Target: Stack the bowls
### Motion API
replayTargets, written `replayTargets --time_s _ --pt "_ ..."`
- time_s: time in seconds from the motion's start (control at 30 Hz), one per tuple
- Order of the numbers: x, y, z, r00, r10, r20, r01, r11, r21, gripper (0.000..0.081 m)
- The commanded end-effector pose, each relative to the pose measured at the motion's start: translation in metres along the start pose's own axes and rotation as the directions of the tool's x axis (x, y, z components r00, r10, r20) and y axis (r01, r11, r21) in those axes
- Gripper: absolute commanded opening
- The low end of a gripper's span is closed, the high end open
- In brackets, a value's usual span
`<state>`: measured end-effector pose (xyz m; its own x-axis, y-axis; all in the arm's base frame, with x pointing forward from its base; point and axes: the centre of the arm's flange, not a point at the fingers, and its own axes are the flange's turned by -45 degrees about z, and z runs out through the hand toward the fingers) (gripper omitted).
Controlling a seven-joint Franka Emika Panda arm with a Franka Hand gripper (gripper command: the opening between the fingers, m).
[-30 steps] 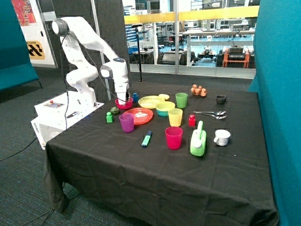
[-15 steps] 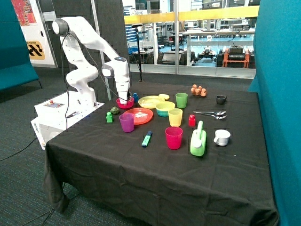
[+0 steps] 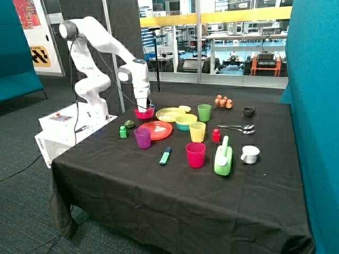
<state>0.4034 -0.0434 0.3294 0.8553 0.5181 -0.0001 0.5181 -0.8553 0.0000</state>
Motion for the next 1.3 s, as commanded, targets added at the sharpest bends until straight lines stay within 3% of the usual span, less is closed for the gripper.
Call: replayTargets --time_s 0.0,0.5,0.83,1.0,1.27 --pt "0.010 0.001 -0.012 1.000 0.020 -0.0001 -0.020 1.000 0.0000 0.0000" --pt "0.056 -0.002 -0.039 0.995 0.102 -0.0001 -0.102 0.995 0.0000 0.0000" --pt "0.079 0.002 -0.047 0.992 0.128 -0.0001 -0.128 0.992 0.0000 0.0000" --pt "0.090 0.006 -0.050 0.987 0.159 -0.0001 -0.159 0.987 0.0000 0.0000" --pt "0.108 0.022 -0.052 0.969 0.247 -0.0001 -0.247 0.969 0.0000 0.0000"
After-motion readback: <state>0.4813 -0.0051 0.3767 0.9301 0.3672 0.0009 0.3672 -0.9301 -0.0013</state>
